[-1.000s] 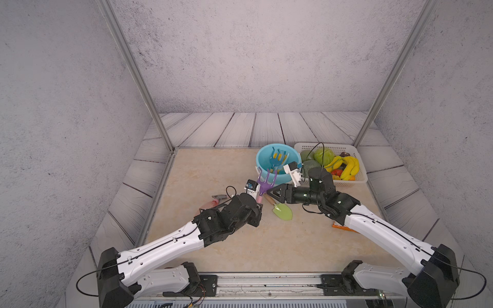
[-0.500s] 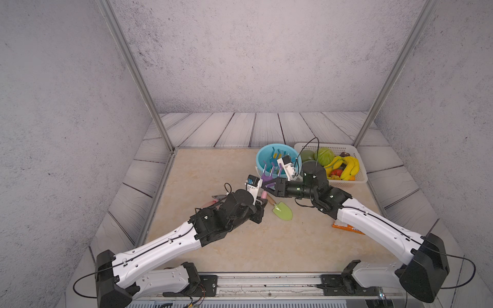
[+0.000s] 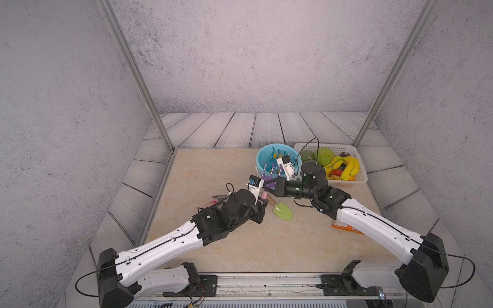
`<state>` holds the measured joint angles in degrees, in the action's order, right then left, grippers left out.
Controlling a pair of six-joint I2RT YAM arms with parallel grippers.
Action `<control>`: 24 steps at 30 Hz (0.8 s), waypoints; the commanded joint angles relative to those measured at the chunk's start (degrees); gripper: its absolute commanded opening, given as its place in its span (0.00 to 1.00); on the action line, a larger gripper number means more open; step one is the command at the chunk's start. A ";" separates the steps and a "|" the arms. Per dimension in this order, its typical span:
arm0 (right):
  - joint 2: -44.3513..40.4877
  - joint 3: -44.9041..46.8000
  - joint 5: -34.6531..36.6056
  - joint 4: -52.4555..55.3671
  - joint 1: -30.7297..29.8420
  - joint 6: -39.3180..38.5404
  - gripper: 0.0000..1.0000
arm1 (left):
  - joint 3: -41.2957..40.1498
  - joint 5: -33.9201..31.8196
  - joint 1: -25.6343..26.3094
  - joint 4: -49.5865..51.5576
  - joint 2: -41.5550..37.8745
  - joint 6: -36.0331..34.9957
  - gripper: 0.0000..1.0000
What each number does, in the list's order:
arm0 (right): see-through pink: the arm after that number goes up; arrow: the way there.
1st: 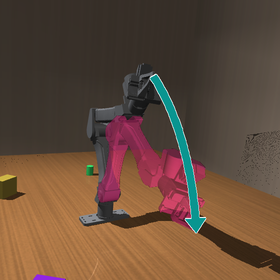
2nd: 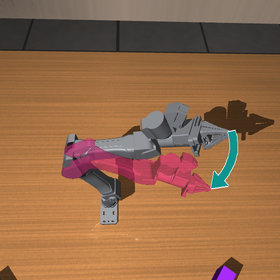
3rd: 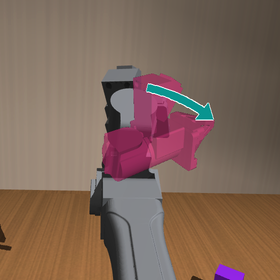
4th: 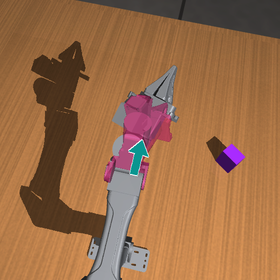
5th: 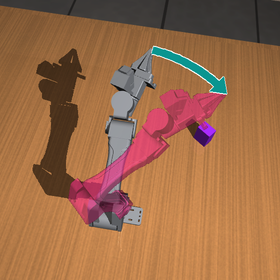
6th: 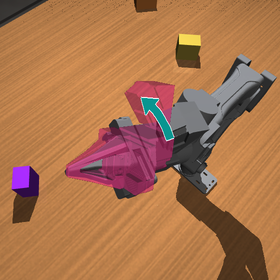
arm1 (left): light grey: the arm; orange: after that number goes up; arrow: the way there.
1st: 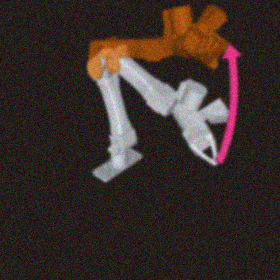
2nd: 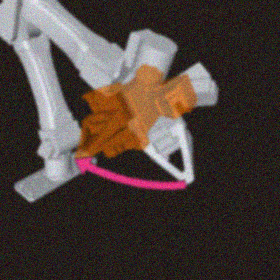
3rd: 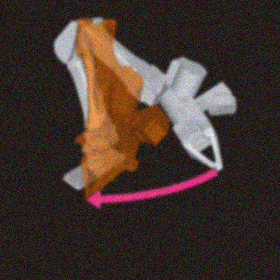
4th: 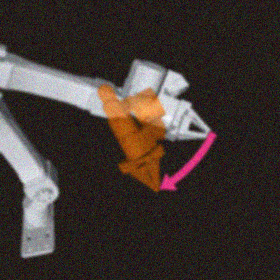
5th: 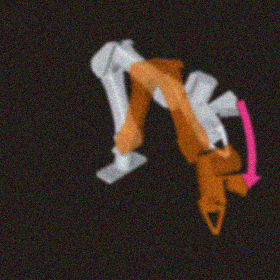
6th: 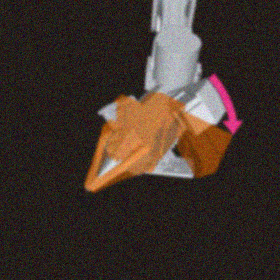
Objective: Organize the gardening tools
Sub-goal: Pick up the gardening tool from the center of the board.
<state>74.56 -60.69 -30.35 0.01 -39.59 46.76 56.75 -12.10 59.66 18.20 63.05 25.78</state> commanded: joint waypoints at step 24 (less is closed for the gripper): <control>20.90 -34.38 29.34 19.00 13.13 -21.23 0.00 | -9.85 -11.02 -2.18 19.49 -20.51 12.46 0.80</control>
<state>91.29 -91.26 -6.52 18.28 -26.61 28.71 47.94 -21.78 57.87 35.33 43.11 35.99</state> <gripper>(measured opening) 0.153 0.798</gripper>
